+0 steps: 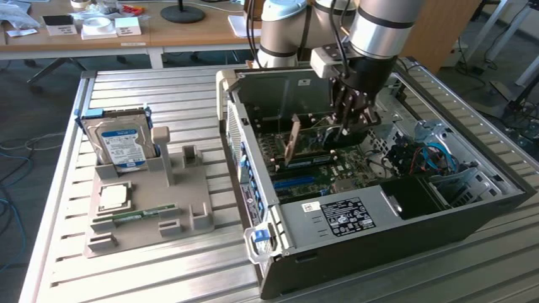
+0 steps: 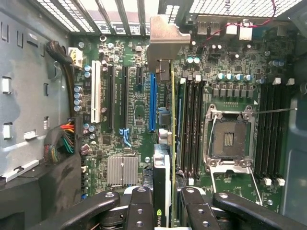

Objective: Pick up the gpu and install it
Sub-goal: 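Insert the gpu into the slot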

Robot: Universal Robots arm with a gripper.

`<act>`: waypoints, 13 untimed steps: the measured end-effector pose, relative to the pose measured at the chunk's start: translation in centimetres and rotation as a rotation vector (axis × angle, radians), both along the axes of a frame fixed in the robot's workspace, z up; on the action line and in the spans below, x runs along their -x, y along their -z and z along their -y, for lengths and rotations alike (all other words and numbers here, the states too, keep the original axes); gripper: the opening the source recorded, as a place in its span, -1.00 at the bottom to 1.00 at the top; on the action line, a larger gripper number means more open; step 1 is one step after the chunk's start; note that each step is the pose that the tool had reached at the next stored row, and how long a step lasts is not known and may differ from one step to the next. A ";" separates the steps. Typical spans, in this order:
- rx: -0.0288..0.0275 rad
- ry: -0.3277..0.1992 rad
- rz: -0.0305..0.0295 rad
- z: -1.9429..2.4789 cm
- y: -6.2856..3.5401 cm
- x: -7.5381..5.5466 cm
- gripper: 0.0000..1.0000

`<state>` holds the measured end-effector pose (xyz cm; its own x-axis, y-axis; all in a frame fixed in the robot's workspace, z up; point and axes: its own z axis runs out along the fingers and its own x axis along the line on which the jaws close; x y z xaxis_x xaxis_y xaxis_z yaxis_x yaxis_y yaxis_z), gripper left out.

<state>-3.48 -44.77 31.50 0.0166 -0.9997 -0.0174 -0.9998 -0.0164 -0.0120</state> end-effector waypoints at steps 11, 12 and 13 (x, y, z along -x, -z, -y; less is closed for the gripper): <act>0.0001 0.000 -0.0001 0.01 0.51 0.1 -0.47; 0.0001 0.000 -0.0001 0.01 0.66 0.1 -0.47; 0.0000 0.000 0.0000 0.01 0.82 0.1 -0.47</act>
